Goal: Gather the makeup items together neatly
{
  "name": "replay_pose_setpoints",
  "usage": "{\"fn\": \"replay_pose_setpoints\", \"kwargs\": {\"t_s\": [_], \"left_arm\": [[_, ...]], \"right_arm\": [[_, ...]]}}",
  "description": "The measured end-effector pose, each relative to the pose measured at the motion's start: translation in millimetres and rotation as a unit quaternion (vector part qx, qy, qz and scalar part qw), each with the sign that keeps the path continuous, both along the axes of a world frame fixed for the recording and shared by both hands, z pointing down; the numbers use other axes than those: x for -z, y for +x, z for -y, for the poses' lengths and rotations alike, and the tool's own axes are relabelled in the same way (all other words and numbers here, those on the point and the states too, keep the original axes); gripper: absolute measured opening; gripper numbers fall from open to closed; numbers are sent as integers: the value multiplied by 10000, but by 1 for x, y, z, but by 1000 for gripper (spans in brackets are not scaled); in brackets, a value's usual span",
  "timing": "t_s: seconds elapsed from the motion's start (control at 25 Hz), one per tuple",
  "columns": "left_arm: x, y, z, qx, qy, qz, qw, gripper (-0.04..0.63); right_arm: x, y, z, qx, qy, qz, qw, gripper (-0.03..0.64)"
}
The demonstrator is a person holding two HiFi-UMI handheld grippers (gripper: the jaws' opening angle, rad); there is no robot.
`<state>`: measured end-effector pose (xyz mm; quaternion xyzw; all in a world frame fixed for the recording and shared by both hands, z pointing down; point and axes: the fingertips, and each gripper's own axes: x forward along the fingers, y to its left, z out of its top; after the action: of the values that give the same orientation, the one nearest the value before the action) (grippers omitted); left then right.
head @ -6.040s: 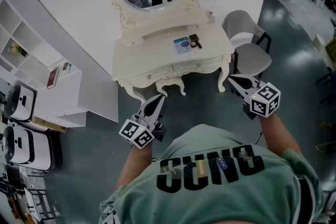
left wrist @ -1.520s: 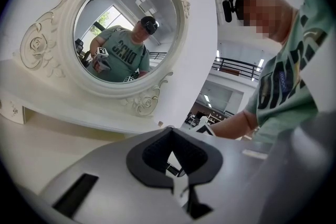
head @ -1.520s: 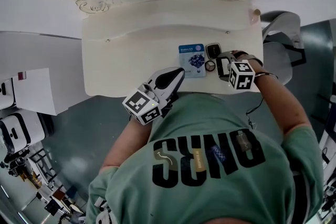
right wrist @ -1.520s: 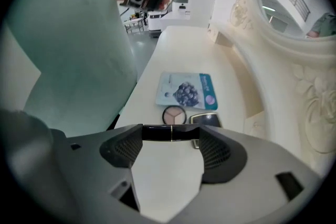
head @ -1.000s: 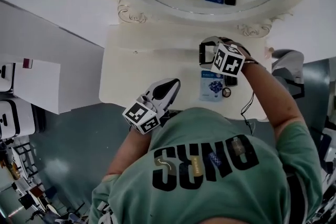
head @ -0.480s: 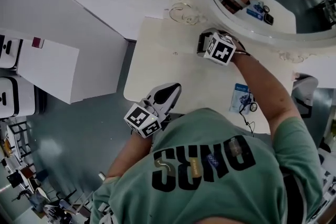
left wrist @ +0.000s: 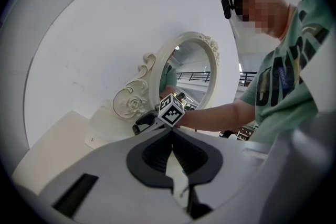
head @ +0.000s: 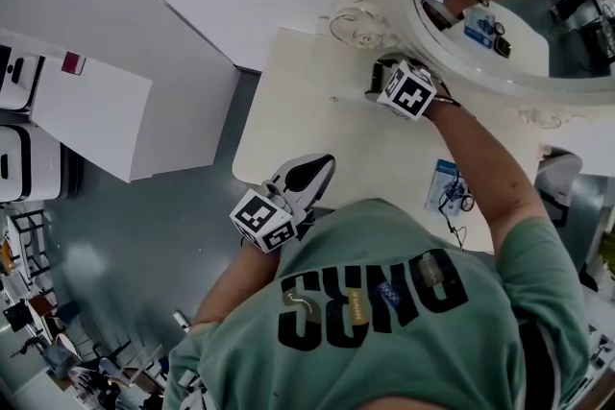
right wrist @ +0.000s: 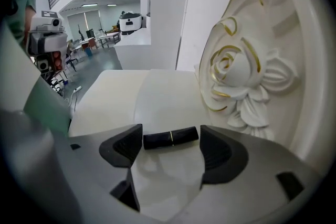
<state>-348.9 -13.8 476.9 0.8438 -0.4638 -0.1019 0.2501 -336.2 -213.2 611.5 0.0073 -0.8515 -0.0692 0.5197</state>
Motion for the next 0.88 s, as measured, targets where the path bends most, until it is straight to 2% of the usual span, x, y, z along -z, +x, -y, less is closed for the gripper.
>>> {"fn": "replay_pose_setpoints", "kwargs": {"t_s": [0.16,0.28,0.4,0.52,0.6,0.68,0.76,0.88], "left_arm": [[4,14,-1,-45,3,49,10000,9],[9,33,3,-174,25,144,9997,9],[6,68,8,-529,29,362,9979,9],[-9,127,16,-1113,-68,868,9900,9],[-23,177,20,-1624,-124,1371,9771,11],[-42,229,22,-2174,-154,1905,9572,33],[-68,277,25,-2702,-196,2413,9319,119],[-121,336,26,-3343,-348,3197,8859,212]], "right_arm": [[36,10,-10,18,133,468,9988,342],[89,37,-24,-221,-22,1351,9906,342],[127,101,-30,-667,-125,2032,9768,341],[134,189,-34,-1217,-214,2274,9659,341],[129,250,-45,-1592,-321,2338,9586,341],[119,306,-61,-1963,-476,2420,9490,341],[111,355,-77,-2311,-616,2518,9378,341],[107,415,-100,-2687,-761,2844,9171,341]]}}
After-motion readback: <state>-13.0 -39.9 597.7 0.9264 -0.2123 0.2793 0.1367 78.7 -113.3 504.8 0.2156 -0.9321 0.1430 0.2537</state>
